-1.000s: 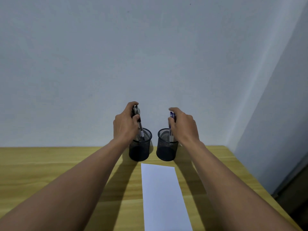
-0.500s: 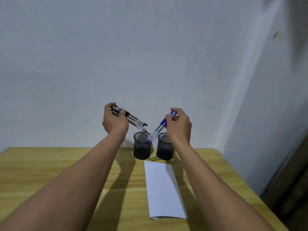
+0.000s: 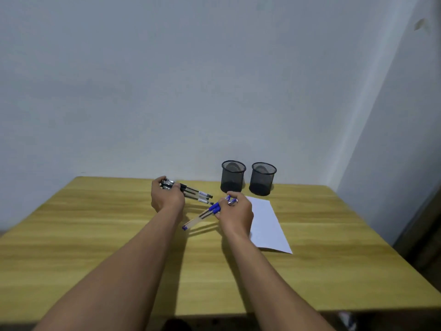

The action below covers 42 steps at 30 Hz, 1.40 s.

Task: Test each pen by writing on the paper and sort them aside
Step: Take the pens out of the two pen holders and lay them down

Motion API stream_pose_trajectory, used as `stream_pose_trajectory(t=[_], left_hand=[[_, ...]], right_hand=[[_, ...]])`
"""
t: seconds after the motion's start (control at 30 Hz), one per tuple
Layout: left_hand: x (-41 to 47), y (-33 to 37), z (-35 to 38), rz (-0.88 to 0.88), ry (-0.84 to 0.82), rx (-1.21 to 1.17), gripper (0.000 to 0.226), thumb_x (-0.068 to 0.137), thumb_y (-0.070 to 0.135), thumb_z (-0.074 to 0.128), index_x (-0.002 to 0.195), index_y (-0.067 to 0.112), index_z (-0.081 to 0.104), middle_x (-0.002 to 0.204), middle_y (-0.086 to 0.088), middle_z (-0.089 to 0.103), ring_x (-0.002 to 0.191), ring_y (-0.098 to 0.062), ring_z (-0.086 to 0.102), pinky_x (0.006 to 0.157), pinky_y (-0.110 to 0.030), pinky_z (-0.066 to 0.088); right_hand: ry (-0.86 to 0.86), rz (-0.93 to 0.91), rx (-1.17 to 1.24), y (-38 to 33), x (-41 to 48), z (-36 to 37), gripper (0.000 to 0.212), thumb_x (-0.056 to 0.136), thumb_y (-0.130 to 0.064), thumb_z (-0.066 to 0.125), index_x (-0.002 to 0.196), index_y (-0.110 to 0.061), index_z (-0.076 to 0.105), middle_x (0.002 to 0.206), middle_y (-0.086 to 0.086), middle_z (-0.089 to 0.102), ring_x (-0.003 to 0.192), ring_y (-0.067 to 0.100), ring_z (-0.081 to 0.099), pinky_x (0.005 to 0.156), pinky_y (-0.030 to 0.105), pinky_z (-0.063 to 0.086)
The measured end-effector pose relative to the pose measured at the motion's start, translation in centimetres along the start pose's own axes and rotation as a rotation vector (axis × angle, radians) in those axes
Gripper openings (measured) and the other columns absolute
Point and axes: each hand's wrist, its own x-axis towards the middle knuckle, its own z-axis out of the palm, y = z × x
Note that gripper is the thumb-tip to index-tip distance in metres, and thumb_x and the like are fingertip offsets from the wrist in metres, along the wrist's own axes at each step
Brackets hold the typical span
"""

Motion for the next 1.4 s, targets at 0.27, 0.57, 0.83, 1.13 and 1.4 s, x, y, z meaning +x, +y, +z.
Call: stream_pose_trajectory(t=[0.27, 0.57, 0.83, 1.13, 1.4], left_hand=[[1.6, -3.7, -4.2, -0.133, 0.061, 0.155, 0.031, 0.074, 0.018, 0.081, 0.096, 0.027, 0.062, 0.097, -0.007, 0.071, 0.084, -0.03, 0.068, 0.082, -0.037, 0.058], [2.3, -1.9, -5.1, -0.031, -0.024, 0.544, 0.039, 0.076, 0.034, 0.083, 0.108, 0.015, 0.07, 0.109, -0.01, 0.07, 0.099, -0.032, 0.064, 0.08, -0.034, 0.051], [1.7, 0.2, -7.3, 0.215, -0.169, 1.058, 0.022, 0.08, 0.031, 0.075, 0.083, 0.011, 0.065, 0.089, -0.008, 0.069, 0.078, -0.028, 0.063, 0.059, -0.029, 0.043], [-2.1, -1.6, -11.4, 0.844, -0.694, 1.055, 0.016, 0.087, 0.027, 0.065, 0.095, 0.019, 0.076, 0.089, 0.002, 0.074, 0.076, -0.013, 0.064, 0.073, -0.031, 0.055], [-2.3, -2.7, -13.0, 0.96, -0.759, 1.2, 0.019, 0.088, 0.014, 0.066, 0.104, 0.019, 0.075, 0.097, 0.0, 0.074, 0.086, -0.014, 0.065, 0.077, -0.033, 0.055]], right_hand=[[-0.004, 0.162, -0.195, 4.3, -3.5, 2.6, 0.013, 0.09, -0.041, 0.072, 0.093, -0.035, 0.061, 0.09, -0.007, 0.075, 0.08, 0.019, 0.074, 0.083, 0.042, 0.06], [-0.108, 0.092, -0.368, 3.4, -4.3, 2.0, 0.037, 0.09, -0.047, 0.072, 0.116, -0.02, 0.071, 0.106, -0.001, 0.072, 0.091, 0.017, 0.064, 0.081, 0.036, 0.054], [-0.184, -0.12, -0.588, 2.2, -5.1, 0.7, 0.031, 0.099, -0.033, 0.063, 0.127, -0.022, 0.066, 0.122, -0.001, 0.069, 0.091, 0.014, 0.058, 0.076, 0.035, 0.053], [-0.422, -0.5, -0.949, 1.4, -5.9, -0.6, 0.023, 0.098, -0.014, 0.059, 0.115, -0.016, 0.074, 0.116, 0.008, 0.066, 0.106, 0.024, 0.059, 0.092, 0.043, 0.057], [-0.5, -0.632, -1.023, 2.1, -5.8, -1.5, 0.026, 0.102, -0.022, 0.058, 0.124, -0.018, 0.071, 0.118, 0.005, 0.066, 0.116, 0.023, 0.051, 0.094, 0.038, 0.05]])
